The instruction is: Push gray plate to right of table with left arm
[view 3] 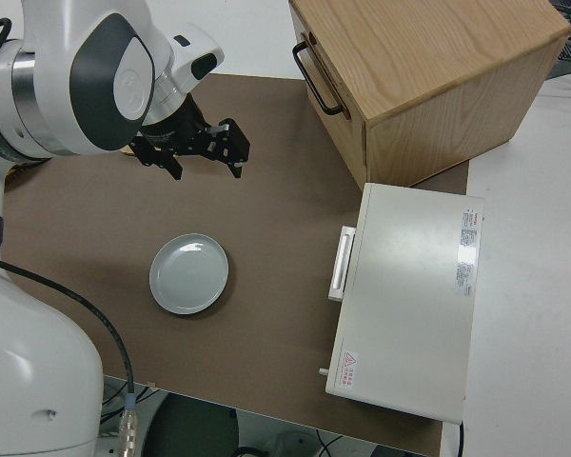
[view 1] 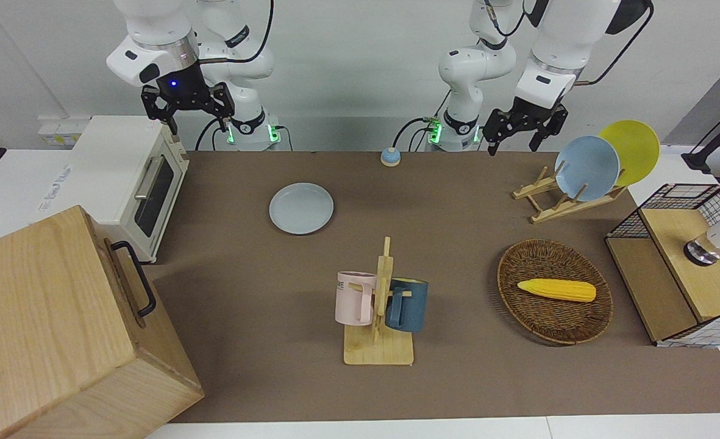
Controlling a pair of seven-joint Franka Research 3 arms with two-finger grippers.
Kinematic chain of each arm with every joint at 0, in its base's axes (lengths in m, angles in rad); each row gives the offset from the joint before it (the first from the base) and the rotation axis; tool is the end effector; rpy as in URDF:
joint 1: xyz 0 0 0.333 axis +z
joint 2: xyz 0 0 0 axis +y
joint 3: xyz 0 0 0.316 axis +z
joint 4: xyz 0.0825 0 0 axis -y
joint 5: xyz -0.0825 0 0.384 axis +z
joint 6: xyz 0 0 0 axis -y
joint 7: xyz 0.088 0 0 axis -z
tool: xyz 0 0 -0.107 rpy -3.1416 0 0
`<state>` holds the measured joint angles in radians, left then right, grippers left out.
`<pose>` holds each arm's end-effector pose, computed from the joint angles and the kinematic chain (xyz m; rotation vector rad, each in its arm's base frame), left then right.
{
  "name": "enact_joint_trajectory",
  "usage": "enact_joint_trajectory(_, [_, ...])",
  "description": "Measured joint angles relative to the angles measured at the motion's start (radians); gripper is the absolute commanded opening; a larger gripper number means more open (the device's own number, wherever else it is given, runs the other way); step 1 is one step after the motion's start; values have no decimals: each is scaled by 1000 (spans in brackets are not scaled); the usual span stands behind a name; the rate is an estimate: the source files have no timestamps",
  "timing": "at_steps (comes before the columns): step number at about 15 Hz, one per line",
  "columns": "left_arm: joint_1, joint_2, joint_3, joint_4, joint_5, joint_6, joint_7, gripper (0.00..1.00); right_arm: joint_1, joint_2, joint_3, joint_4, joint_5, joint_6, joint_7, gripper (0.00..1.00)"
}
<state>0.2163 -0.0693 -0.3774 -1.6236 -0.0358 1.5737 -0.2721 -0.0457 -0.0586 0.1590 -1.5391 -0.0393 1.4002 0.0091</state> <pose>0.5258 -0.0967 0.6348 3.1235 0.1743 0.0188 0.5151 0.0567 0.6561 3.0824 0.1519 -0.1203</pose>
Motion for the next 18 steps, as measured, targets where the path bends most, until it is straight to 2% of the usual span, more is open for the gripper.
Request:
enact_joint_trajectory(2, [-22,0,44,2,0,0,4,1000,0,0,0,0,0,0,0,996])
enact_joint_trajectory(5, [-177,-2,210,8,0,-1,9,1000,0,0,0,0,0,0,0,996])
enact_joint_trajectory(6, [-210,-3,243,8,0,-1,9,1000,0,0,0,0,0,0,0,996])
enact_joint_trajectory(9, [-254,-8,288,8,0,-1,9,1000,0,0,0,0,0,0,0,996])
enact_joint_trajectory(12, [-306,-23,359,9,0,-2,10,1000,0,0,0,0,0,0,0,996])
enact_joint_trajectory(14, [-317,-32,372,9,0,-3,10,1000,0,0,0,0,0,0,0,996])
enact_joint_trajectory(18, [-321,-36,370,9,0,-3,10,1000,0,0,0,0,0,0,0,996])
